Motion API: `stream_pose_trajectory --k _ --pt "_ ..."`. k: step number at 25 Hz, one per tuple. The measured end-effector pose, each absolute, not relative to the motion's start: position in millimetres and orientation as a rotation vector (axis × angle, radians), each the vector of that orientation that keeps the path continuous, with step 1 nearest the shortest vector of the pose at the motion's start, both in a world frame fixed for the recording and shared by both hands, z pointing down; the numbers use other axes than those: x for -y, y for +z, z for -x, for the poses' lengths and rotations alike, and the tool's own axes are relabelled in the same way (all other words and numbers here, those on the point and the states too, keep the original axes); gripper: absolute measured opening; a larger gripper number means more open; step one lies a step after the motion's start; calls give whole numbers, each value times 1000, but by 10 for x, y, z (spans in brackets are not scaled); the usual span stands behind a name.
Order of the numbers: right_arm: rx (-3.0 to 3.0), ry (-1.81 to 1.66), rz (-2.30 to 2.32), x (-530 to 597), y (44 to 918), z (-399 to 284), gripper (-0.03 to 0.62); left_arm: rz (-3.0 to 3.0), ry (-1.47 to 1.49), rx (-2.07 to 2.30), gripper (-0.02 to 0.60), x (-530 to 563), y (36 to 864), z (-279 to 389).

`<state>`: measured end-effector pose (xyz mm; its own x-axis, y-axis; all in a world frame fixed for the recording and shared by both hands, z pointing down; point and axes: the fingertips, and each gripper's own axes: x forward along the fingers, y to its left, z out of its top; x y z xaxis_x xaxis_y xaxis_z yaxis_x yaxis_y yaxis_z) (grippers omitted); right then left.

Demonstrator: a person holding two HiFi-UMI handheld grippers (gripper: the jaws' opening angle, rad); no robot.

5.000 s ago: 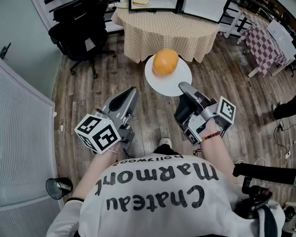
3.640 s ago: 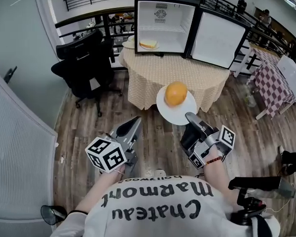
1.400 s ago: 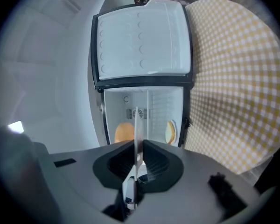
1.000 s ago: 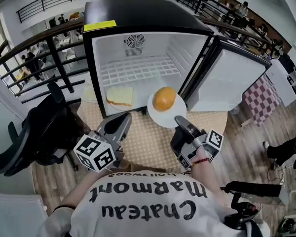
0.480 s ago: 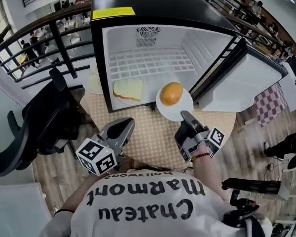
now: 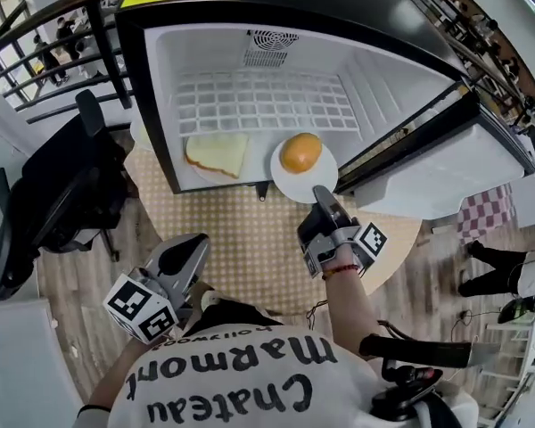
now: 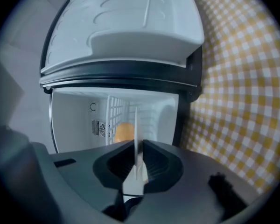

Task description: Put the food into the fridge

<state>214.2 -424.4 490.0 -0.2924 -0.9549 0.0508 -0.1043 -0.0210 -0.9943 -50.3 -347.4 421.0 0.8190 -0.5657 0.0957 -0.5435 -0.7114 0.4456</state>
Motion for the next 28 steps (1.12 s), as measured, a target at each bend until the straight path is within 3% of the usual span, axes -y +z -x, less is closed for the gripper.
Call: stream_pose_trajectory --k 28 --pt "-1415 -1477 1312 5009 5258 -2256 49 -2347 0 1153 5 3379 4338 1027"
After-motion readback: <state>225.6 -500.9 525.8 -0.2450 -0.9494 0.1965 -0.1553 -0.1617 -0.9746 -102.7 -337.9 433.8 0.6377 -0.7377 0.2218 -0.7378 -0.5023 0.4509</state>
